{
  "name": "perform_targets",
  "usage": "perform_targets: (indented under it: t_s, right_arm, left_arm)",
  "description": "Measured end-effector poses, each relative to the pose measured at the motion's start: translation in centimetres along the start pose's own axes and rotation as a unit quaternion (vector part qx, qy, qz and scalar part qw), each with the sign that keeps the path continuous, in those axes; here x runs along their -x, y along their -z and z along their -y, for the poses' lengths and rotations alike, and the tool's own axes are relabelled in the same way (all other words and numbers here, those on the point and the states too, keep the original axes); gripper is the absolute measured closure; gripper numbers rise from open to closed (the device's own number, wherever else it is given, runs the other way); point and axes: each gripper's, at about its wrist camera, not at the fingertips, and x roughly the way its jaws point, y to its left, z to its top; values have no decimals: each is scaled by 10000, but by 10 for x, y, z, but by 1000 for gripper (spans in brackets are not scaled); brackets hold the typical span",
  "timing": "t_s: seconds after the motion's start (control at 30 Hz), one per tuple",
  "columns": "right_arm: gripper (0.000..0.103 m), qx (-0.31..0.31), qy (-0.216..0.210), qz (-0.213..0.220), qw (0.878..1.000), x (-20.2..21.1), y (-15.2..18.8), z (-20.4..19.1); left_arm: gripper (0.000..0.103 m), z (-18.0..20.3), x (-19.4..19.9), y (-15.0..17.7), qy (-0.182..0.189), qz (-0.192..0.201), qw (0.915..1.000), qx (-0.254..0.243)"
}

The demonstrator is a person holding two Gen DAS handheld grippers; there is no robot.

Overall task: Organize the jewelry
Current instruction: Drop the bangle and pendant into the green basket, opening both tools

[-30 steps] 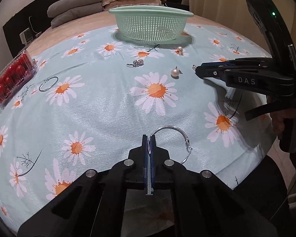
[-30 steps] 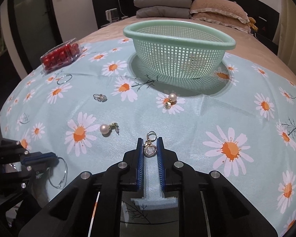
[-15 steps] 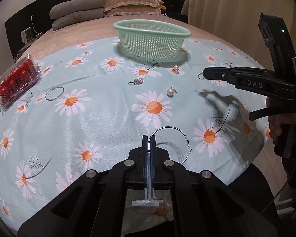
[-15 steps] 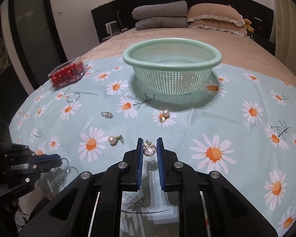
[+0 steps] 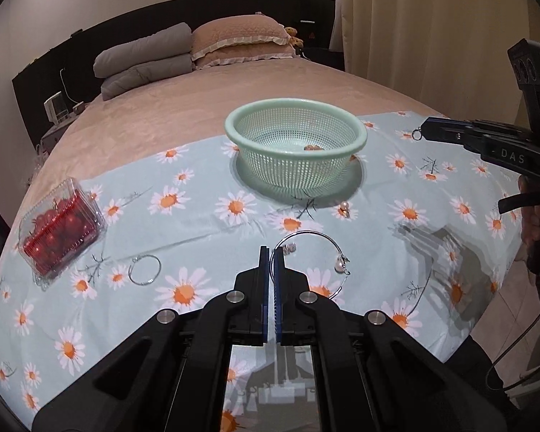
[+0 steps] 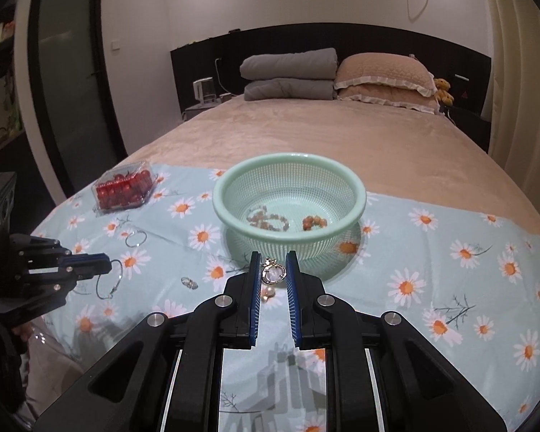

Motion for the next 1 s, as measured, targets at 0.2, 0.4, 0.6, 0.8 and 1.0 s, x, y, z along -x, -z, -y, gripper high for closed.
perform_targets:
  t_s: [0.2,0.4,0.6,0.8,1.0]
  right_arm:
    - [90,100,77,140,9998,-6,-28,13]
    - [90,149,66,232,9996,-29,-55,26]
    - [90,151,-19,206,9997,-68,-70,36]
    - [90,176,-110,-9,9998,-113,-66,43]
    - [90,44,-176,-258,9995,-148,-48,52]
  left_arm:
    - [101,-11,-11,-40,-140,104,9997,-181]
    - [101,-14,-38,-83,-182,187,9990,-353]
    - [101,-19,-87,-112,-140,62,9990,-424]
    - [101,-22,-130,-119,-65,-105,9991,-414]
    - [101,-20,-156,-118,2,-222,9987,-454]
